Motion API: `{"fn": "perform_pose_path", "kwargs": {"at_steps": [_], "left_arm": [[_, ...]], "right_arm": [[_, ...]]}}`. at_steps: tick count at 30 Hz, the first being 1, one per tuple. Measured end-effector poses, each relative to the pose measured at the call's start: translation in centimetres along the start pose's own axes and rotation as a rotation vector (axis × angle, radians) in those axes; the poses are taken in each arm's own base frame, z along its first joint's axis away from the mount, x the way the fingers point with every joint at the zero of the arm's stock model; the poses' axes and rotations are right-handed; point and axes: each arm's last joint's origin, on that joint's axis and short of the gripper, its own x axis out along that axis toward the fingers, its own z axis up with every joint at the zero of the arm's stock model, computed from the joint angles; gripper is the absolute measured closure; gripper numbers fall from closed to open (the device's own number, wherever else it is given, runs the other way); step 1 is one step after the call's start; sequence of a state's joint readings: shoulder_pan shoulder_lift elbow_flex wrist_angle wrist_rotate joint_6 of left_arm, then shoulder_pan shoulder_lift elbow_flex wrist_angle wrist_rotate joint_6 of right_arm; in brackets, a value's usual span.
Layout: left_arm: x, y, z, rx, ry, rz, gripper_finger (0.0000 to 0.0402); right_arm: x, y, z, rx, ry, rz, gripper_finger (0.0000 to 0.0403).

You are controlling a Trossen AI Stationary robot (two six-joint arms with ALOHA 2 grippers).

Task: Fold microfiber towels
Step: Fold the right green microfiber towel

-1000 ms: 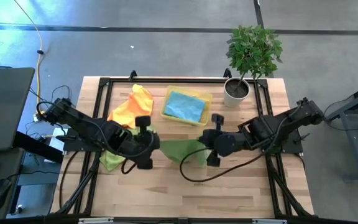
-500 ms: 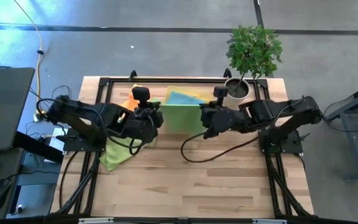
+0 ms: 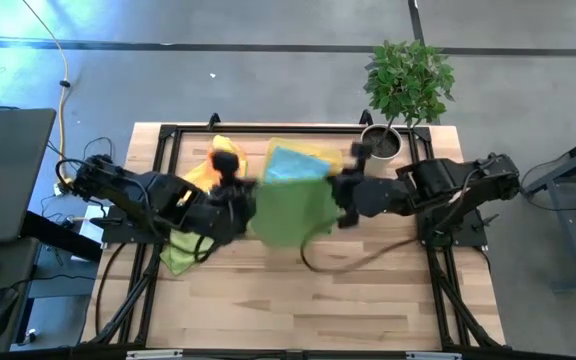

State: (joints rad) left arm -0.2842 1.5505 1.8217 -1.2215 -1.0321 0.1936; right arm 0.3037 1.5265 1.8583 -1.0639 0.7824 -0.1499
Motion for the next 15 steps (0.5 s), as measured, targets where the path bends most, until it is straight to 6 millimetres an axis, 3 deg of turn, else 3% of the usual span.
{"fn": "perform_pose_path", "kwargs": {"at_steps": [2,3,7,9,12,14,15], "left_arm": [[0.1,0.3,0.0,-0.005,0.02,0.09,0.0401],[0.0,0.2,0.0,0.001,0.01,0.061,0.0401],[-2.1,-1.4,0.2,0.004,-0.122,-0.363,0.0401],[-2.6,-1.7,0.4,0.054,-0.181,-0.473,0.0401],[-2.2,-1.2,0.3,0.102,-0.132,-0.25,0.0401],[-1.7,-0.3,0.2,0.058,-0.071,-0.021,0.0401],[-1.6,0.0,0.1,0.041,-0.056,0.027,0.0401]], "right_arm": [[-0.1,-0.2,0.2,0.061,-0.01,-0.009,0.0403],[-0.2,-0.1,0.3,0.088,-0.022,0.078,0.0403],[-1.4,1.2,0.8,0.156,-0.085,0.617,0.0403],[-1.7,1.4,0.9,0.086,-0.12,0.706,0.0403],[-1.3,0.3,0.8,0.054,-0.095,0.391,0.0403],[-1.0,-0.6,0.8,0.13,-0.06,0.151,0.0403],[-0.8,-0.7,0.8,0.181,-0.055,0.13,0.0403]]}}
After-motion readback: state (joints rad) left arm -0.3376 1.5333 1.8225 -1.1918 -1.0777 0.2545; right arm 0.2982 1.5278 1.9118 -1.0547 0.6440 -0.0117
